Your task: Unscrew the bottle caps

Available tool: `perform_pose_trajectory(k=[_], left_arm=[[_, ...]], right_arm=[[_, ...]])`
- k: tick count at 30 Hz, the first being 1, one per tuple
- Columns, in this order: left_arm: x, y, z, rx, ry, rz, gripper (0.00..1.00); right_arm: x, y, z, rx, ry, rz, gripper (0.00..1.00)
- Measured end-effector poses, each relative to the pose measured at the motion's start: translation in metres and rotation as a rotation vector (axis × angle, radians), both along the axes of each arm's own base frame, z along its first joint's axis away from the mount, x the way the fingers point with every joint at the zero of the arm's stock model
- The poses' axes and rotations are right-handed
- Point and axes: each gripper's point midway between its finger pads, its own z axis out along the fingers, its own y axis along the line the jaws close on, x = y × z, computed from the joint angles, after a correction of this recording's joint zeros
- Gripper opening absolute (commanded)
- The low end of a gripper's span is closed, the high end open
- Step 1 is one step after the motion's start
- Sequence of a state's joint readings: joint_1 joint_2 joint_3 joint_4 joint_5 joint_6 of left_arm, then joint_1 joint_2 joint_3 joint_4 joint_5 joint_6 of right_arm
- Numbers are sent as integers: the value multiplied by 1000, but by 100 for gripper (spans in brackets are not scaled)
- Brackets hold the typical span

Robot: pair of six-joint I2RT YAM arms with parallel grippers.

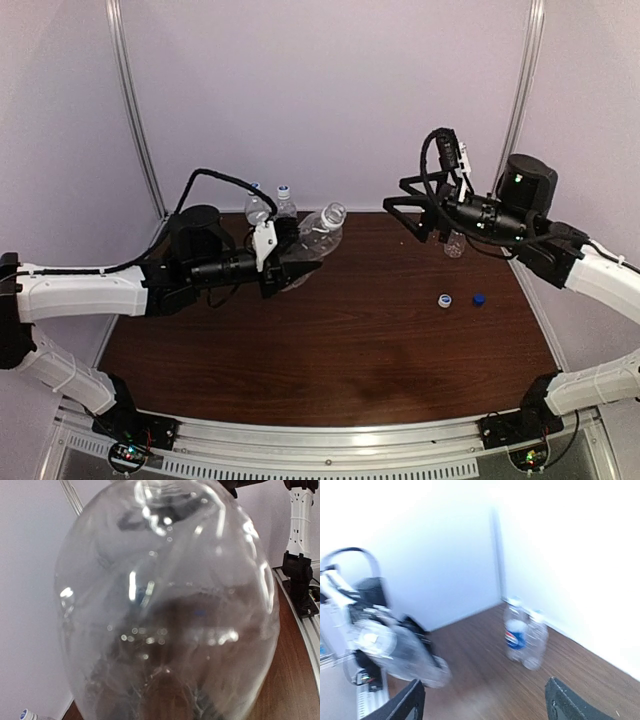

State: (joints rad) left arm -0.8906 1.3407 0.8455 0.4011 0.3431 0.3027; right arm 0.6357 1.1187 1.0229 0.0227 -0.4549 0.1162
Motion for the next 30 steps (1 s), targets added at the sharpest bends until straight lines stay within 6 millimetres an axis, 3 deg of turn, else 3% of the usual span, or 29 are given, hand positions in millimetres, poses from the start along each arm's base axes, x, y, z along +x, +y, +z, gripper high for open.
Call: perform_pose_trajectory(k=[2, 3, 6, 9, 12, 14, 22, 26, 27, 28, 29, 30], left_arm=[[-3, -3, -3, 1, 15, -24, 34], [-5, -4, -3, -3, 20, -38, 34], [-9, -6, 4, -25, 18, -65, 34], [-12, -8, 11, -48, 14, -85, 37], [-14, -8, 13, -55, 17, -96, 37], [-14, -8, 13, -56, 19, -101, 37], [-16, -11, 12, -61, 17, -116, 37], [-17, -11, 13, -64, 15, -127, 37], [-18, -12, 13, -64, 18, -129, 37], [-18, -12, 12, -64, 24, -130, 42], [-18, -12, 12, -64, 24, -129, 56], [-18, -12, 12, -63, 25, -129, 87]], right_arm=[[-50, 29, 40, 82, -125, 199, 91], [-64, 37, 49, 104, -151, 254, 98], [-93, 66, 66, 126, -208, 390, 99], [-102, 94, 58, 90, -218, 456, 91], [-105, 110, 44, 48, -209, 487, 78], [-107, 115, 38, 36, -200, 497, 66], [-102, 119, 37, 31, -193, 488, 39], [-97, 120, 39, 17, -198, 467, 3], [-96, 120, 39, 10, -200, 457, 0], [-94, 119, 39, 3, -205, 447, 0], [-94, 119, 38, -2, -205, 445, 0], [-93, 119, 38, -8, -202, 443, 0]])
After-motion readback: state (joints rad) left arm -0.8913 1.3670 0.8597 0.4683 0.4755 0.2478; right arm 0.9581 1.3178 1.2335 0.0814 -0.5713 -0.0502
